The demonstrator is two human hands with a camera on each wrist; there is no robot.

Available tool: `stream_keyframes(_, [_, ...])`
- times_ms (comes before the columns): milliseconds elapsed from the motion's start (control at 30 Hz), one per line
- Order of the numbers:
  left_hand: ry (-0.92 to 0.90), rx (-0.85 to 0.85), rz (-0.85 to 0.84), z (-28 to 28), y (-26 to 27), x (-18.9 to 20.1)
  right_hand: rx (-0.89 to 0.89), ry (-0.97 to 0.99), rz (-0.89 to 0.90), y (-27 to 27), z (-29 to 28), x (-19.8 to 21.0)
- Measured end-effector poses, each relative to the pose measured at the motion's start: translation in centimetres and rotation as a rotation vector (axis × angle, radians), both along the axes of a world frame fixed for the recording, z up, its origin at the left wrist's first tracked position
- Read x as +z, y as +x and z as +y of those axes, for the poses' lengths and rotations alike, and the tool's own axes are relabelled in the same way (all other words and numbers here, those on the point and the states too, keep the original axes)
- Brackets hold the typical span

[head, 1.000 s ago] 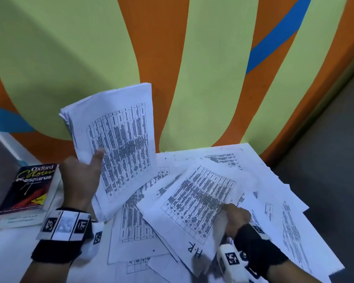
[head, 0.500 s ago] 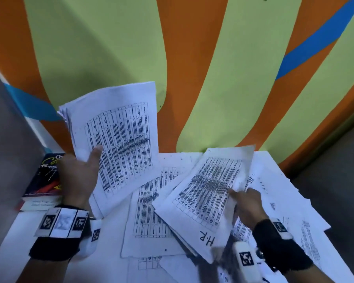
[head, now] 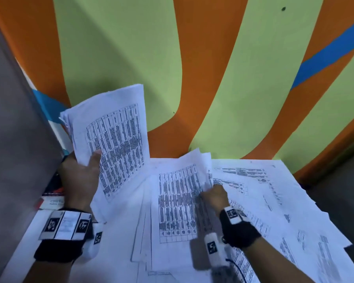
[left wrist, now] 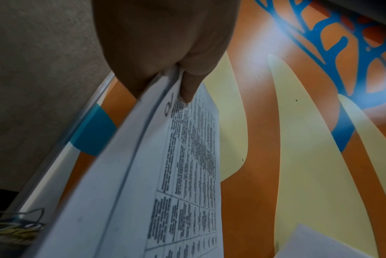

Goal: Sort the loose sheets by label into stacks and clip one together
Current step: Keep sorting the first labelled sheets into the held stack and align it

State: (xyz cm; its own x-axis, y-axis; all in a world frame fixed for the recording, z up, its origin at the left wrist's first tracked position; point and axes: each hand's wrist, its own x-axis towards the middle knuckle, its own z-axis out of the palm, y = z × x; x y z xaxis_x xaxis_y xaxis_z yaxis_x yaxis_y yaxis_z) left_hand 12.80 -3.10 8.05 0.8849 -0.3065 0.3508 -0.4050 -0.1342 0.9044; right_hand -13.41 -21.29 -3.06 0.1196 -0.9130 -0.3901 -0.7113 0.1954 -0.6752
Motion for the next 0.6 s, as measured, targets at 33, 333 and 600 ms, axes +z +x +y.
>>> stream_keyframes(33, [0.002, 0.003, 0.001, 0.1, 0.1, 0.0, 0.042, -0.011, 0.058, 0.8, -0.1, -0.5])
stream_keyframes(333, [0.01, 0.042, 0.038, 1.1, 0.5, -0.1, 0.09, -0.19, -0.009, 2.8, 2.0, -0.4])
stream_keyframes(600, [-0.002, 0.035, 0.05, 1.2, 0.6, -0.2, 0.414, -0.453, -0.346, -2.4, 2.8, 13.0])
